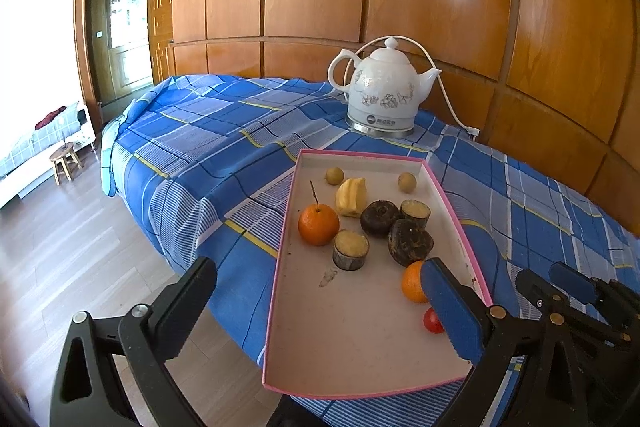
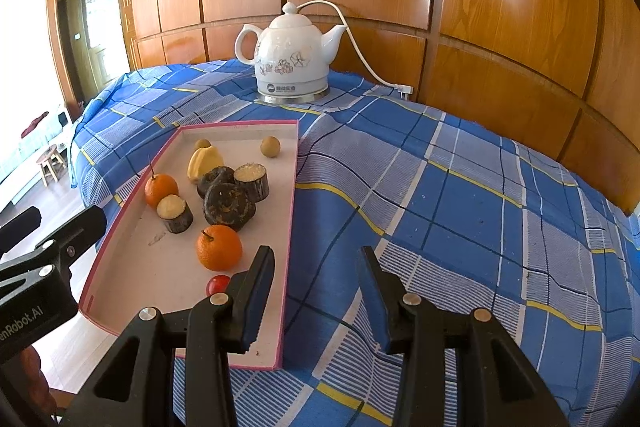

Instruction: Organize fruits

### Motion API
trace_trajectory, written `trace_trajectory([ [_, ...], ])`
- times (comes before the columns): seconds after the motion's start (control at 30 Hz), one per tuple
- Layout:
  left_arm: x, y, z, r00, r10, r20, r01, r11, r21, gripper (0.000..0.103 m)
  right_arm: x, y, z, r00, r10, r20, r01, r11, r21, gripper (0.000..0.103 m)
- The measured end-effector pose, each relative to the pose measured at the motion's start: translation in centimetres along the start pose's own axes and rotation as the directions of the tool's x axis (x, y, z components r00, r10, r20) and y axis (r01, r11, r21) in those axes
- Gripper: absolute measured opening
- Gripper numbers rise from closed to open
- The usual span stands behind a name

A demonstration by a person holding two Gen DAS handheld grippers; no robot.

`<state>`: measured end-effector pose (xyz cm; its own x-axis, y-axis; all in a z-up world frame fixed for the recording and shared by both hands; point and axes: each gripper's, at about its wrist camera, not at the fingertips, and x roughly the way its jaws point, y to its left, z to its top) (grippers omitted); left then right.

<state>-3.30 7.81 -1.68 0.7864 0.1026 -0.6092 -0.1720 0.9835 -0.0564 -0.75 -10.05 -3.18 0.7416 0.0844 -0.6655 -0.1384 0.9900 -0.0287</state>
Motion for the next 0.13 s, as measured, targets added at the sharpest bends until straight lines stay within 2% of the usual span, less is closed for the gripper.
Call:
trace_trajectory([
  [0.13,0.13,-0.07,0.02,1.0,-0.01,-0.006,0.01,1.0,0.002,0.101,0.06,-0.6,0.1,1.0,0.009,-0.001,-0.009,1.0,0.011,0.043],
])
